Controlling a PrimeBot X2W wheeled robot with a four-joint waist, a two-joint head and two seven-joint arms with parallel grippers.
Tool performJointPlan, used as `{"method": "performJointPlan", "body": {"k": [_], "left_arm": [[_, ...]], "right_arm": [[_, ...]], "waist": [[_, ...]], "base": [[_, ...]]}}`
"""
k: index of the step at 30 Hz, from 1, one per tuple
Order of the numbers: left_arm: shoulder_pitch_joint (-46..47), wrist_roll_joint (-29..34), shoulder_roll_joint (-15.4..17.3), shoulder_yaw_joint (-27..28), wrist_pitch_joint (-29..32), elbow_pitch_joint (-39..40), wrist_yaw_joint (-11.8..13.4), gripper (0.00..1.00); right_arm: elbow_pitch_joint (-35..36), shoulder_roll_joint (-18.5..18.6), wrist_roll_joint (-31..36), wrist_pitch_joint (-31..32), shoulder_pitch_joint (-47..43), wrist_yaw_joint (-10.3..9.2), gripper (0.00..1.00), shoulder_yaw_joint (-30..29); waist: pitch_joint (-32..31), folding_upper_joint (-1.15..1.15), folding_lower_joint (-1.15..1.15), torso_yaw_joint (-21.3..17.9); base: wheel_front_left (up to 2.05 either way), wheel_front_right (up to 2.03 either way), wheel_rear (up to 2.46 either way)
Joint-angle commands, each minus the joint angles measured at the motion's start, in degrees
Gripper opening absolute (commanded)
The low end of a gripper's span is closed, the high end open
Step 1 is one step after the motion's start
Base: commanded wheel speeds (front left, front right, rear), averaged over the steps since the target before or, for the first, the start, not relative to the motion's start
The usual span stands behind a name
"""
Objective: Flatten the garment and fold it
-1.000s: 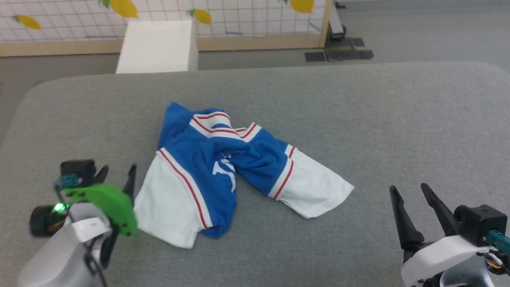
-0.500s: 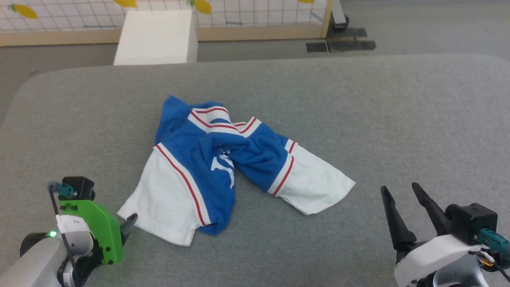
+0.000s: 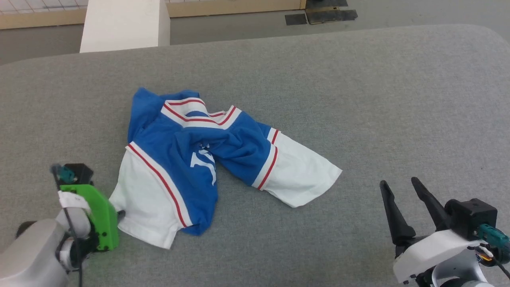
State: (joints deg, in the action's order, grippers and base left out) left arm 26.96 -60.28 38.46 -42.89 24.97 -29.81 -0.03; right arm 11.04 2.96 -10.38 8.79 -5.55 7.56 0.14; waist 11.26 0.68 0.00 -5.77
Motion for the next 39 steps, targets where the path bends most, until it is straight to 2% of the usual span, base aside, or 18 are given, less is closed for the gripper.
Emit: {"method": "performJointPlan", "body": {"k": [1, 5, 9, 12, 19, 28, 32, 39], "left_arm": [[-3.03, -0.82, -5.72, -3.20, 1.13, -0.79, -0.95, 0.00], [-2.71, 0.39, -6.21, -2.92, -1.79, -1.24, -0.24, 0.00], [-2.38, 2.84, -5.88, -1.59, -7.84, -0.62, 2.67, 0.00], [-2.73, 3.90, -5.54, -0.25, -12.04, 1.02, 4.91, 0.00], [-3.60, 5.17, -3.97, 0.91, -15.28, 8.16, 7.47, 0.00], [-3.11, 7.40, -3.35, 0.97, -16.62, 17.12, 10.72, 0.00], [-2.41, 8.16, -3.76, 0.71, -16.96, 19.44, 11.20, 0.00], [-1.36, 8.82, -4.93, 0.32, -17.78, 20.50, 11.17, 0.00]], "right_arm": [[-0.09, -0.08, 0.17, -0.23, 1.02, -0.08, 1.00, -0.17], [-0.39, -0.08, 0.47, -0.21, 0.97, -0.08, 1.00, -0.55], [-2.67, -0.08, 1.01, 0.39, 1.09, -0.08, 1.00, -1.76], [-5.61, -0.08, 1.50, 1.32, 1.72, -0.08, 1.00, -3.63], [-15.23, 0.53, -0.83, 6.85, 5.98, -0.08, 1.00, -6.54], [-25.21, 7.22, -8.82, 22.95, 19.64, -0.08, 1.00, 1.64], [-29.11, 9.51, -11.56, 29.34, 25.20, -0.08, 1.00, 5.38], [-37.80, 11.54, -14.51, 35.82, 30.91, -0.08, 1.00, 10.43]], "waist": [[-0.10, -0.68, 0.00, 0.14], [-1.05, -0.68, 0.00, 0.94], [-2.51, -0.68, 0.00, 2.16], [-3.56, -0.68, 0.00, 3.27], [-4.55, -0.68, 0.00, 6.40], [-2.24, -0.68, 0.00, 10.07], [-0.77, -0.68, 0.00, 11.75], [1.53, -0.68, 0.00, 14.05]], "base": [[0.00, 0.00, 0.00], [0.00, 0.00, 0.00], [0.00, 0.00, 0.00], [0.00, 0.00, 0.00], [0.00, 0.00, 0.00], [0.00, 0.00, 0.00], [0.00, 0.00, 0.00], [0.00, 0.00, 0.00]]}}
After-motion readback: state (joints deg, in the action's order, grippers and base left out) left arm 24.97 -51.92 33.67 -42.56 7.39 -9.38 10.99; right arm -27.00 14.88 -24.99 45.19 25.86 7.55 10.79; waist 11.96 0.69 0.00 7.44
